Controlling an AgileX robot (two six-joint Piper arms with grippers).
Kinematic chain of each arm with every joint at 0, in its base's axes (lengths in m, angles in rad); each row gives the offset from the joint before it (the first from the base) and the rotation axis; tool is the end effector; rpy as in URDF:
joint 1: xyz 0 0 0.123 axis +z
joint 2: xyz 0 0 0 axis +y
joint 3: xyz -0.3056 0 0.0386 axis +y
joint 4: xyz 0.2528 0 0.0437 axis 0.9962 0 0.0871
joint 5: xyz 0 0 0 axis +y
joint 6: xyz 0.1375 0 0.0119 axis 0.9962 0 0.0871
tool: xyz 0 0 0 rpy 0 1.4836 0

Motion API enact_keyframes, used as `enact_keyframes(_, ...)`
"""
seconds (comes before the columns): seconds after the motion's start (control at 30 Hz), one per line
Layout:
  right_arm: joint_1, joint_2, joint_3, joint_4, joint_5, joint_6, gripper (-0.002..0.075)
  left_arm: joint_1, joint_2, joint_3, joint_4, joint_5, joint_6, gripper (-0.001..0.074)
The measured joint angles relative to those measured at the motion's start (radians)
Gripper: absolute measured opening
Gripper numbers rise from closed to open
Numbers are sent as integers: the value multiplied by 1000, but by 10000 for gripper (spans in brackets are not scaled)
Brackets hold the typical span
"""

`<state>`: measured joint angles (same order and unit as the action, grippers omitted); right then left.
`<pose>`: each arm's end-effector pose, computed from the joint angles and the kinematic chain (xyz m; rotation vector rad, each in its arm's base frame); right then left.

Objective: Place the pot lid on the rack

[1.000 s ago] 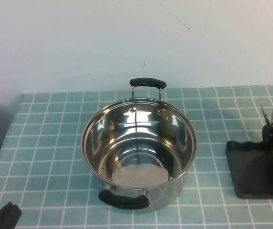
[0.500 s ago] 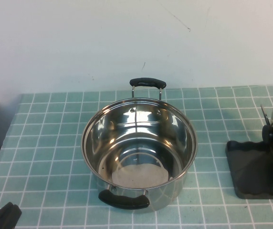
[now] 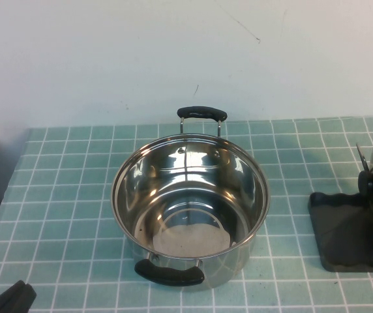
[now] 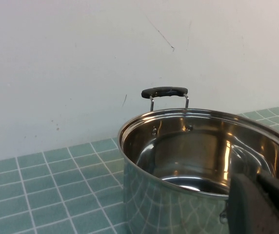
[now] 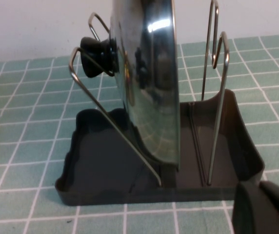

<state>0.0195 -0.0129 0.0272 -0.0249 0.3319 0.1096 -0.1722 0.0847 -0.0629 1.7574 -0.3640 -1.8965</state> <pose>0.0807 0.0005 0.1623 0.0666 1.8290 0.0669 0.0723 -0.0615 0.2249 0.3188 1.5670 -0.5140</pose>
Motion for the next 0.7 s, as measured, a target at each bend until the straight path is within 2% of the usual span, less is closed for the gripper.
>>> enact_keyframes(0.3,0,0,0,0,0,0,-3,0,0,2,-4,17,4,-1)
enact_keyframes(0.37,0,0,0,0,0,0,-3,0,0,12,-79,60,32,-1)
enact_keyframes(0.43,0,0,0,0,0,0,-3,0,0,21,-253,128,124,-1)
enact_keyframes(0.5,0,0,0,0,0,0,-3,0,0,26,-520,219,283,-1)
enact_keyframes(0.53,0,0,0,0,0,0,-3,0,0,26,-720,291,419,-1)
enact_keyframes(0.67,0,0,0,0,0,0,-3,0,0,26,-1236,554,903,-1)
enact_keyframes(0.7,0,0,0,0,0,0,-3,0,0,26,-1309,604,993,-1)
